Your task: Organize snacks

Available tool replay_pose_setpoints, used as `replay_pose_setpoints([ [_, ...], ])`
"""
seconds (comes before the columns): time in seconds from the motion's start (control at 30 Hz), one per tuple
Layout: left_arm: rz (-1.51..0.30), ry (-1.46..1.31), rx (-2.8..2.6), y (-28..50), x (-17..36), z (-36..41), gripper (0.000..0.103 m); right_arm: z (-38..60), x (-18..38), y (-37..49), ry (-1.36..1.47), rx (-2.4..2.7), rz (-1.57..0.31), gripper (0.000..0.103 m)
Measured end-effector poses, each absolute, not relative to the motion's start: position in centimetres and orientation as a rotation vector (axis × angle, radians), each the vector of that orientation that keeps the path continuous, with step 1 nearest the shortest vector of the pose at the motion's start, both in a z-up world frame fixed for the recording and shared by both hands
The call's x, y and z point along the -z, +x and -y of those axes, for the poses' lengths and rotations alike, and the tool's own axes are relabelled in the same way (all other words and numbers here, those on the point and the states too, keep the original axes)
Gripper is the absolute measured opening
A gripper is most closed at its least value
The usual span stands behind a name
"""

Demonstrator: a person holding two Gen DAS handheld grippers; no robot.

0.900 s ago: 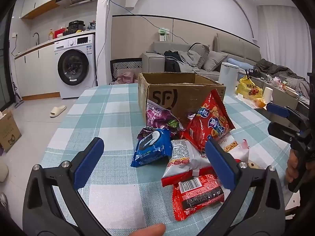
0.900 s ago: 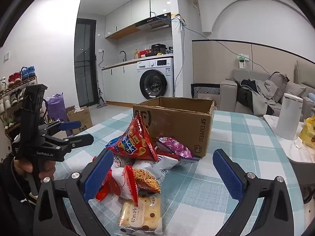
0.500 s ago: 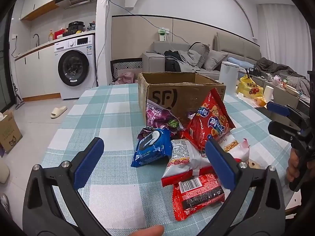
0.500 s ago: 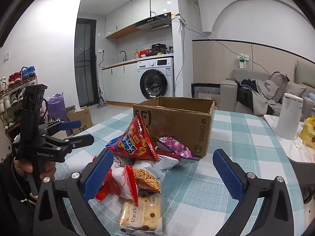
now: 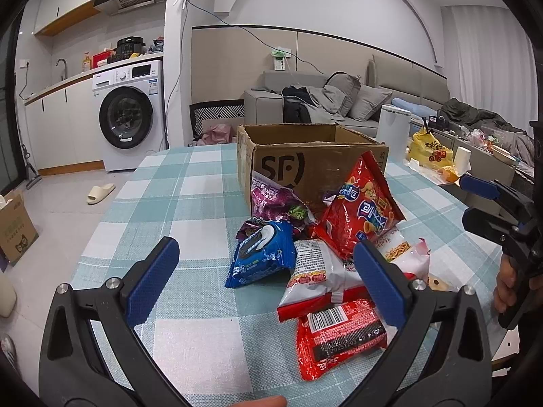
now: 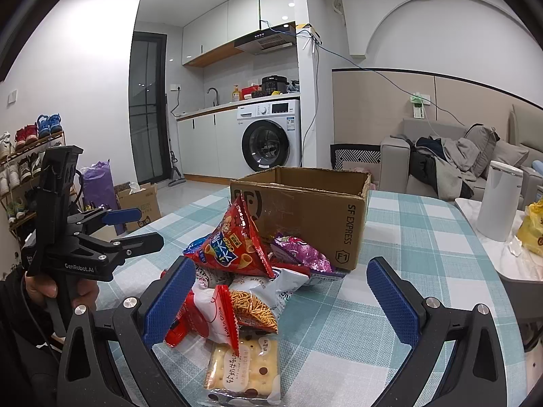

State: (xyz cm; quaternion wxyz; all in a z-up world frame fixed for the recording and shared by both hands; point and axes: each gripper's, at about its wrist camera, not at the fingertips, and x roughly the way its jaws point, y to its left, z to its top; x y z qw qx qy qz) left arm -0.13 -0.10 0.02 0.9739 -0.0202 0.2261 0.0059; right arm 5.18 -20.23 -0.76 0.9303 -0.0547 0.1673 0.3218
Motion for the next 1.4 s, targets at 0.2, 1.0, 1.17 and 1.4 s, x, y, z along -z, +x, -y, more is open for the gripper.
replay_pose_setpoints([
  [0.2,-0.458,-0.049,-0.011,0.05,0.0,0.02,0.102,20.23,0.77,5.17,-0.112,-0.658,-0.342,0.103],
  [1.0,-0.456,-0.042,-0.007,-0.16,-0.15,-0.08,0.102,20.28,0.79,5.17,-0.11,-0.658,-0.343,0.103],
  [1.17,-0.456,-0.04,-0.007,-0.15,-0.15,-0.08,0.102,20.3,0.77,5.14,-0.11,-0.658,-0.343,0.103],
  [1.4,-0.458,-0.045,-0.021,-0.38,-0.21,-0.3,0.102,20.31,0.67,5.13,-0.103,-0.641,-0.347,0.103],
])
